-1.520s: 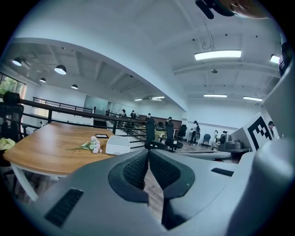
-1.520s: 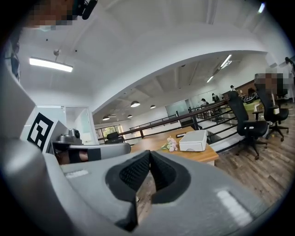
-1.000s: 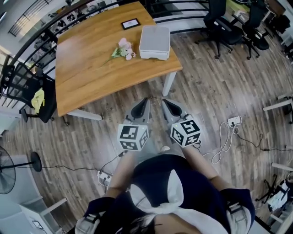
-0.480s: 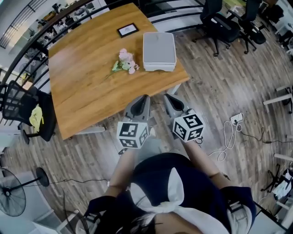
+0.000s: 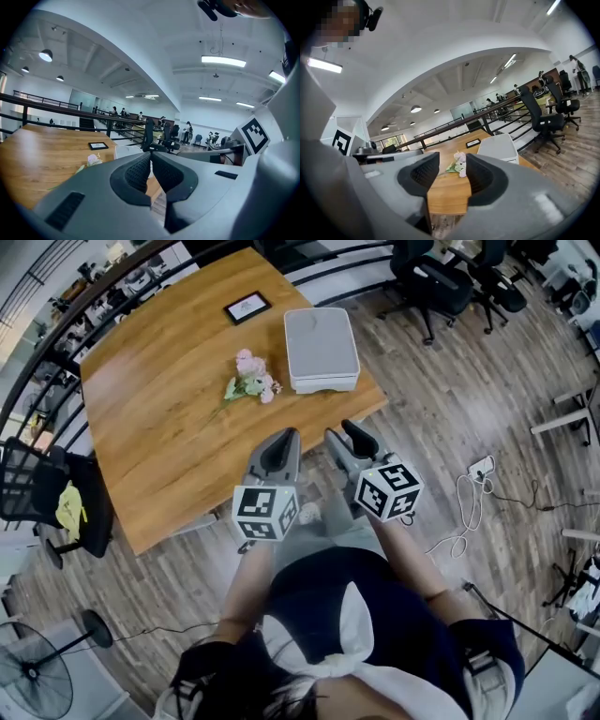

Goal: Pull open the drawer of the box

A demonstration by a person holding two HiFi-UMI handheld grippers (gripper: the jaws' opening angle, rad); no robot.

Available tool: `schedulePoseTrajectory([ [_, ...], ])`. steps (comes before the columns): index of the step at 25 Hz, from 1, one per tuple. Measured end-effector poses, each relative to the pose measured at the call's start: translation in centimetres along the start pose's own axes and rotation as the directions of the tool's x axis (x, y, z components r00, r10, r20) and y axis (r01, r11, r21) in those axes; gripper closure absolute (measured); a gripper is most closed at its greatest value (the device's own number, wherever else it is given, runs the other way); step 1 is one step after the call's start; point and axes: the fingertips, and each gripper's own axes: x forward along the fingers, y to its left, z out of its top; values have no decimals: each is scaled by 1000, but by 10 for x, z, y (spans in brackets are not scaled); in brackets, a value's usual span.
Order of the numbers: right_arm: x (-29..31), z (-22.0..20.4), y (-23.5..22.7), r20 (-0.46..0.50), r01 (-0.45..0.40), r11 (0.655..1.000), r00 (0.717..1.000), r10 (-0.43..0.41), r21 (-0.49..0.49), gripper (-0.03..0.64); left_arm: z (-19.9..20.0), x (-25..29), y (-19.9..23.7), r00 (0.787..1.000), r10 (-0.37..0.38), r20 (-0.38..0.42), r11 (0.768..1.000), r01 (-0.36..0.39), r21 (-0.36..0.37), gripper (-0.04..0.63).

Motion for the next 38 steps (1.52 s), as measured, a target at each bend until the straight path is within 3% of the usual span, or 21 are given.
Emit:
schedulePoseTrajectory([
  [5, 15, 1, -10, 14, 9, 996, 1000, -11, 86, 376, 1, 9, 14, 1000, -12, -4, 1000, 12, -8, 567],
  [13, 53, -4, -33, -8, 14, 981, 1000, -13, 195, 342, 4, 40, 43, 999, -27, -24, 1000, 26, -12, 566],
  [29, 122, -16, -90, -72, 77, 946, 996, -57, 315, 342, 13, 101, 92, 997, -37, -72, 999, 37, 2, 566],
  [38, 147, -38, -118, -126, 120, 905, 989, -75, 408, 342, 0, 129, 107, 991, -51, -121, 999, 50, -12, 566],
])
